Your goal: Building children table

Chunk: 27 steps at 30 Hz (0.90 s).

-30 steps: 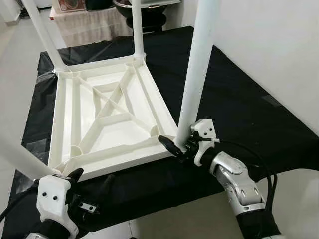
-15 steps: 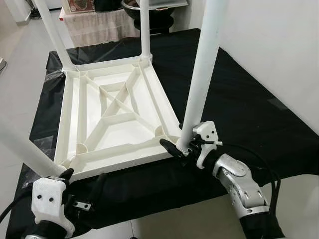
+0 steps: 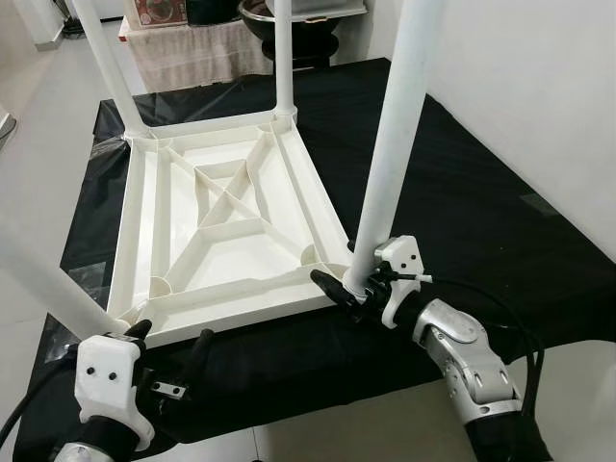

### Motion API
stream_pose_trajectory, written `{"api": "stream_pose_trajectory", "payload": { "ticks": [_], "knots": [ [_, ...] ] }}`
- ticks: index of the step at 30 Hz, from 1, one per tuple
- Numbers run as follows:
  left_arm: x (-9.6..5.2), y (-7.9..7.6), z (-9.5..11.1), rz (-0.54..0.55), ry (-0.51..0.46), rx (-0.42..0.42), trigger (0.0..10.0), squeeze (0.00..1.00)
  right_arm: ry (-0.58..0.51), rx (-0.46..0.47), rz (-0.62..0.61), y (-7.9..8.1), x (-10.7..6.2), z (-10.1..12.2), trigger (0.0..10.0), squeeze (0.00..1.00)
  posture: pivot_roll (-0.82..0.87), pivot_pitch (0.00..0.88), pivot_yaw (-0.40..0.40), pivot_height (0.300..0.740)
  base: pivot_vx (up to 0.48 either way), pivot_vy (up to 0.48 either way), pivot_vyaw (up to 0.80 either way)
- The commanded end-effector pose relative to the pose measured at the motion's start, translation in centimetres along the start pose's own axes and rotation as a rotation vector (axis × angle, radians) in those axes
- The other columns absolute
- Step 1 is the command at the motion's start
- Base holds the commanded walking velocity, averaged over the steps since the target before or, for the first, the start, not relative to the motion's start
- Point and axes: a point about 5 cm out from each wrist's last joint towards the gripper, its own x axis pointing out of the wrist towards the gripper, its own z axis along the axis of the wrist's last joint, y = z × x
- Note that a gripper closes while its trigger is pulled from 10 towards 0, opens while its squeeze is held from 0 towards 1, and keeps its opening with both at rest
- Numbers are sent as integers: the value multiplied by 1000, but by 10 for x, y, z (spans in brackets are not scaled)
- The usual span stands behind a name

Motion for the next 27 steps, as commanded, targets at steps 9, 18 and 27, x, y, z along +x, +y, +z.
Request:
{"api": "stream_pose_trajectory", "payload": {
  "ticks": [9, 18, 27],
  "knots": [
    [-1, 1, -9, 13, 59, 20, 10000, 0, -23, 33, 32, 10, 7, 4, 10000, 0, 112, 197, -7, 740, 0, 0, 356],
    [2, 1, -10, 14, 67, 29, 10000, 0, -142, 62, 70, -2, -12, 20, 10000, 1000, 102, 200, 3, 740, 0, 0, 0],
    [4, 2, -11, 8, 69, 32, 10000, 0, -162, 35, 164, -2, -38, 30, 10000, 1000, 91, 199, 15, 740, 0, 0, 0]
  ]
}}
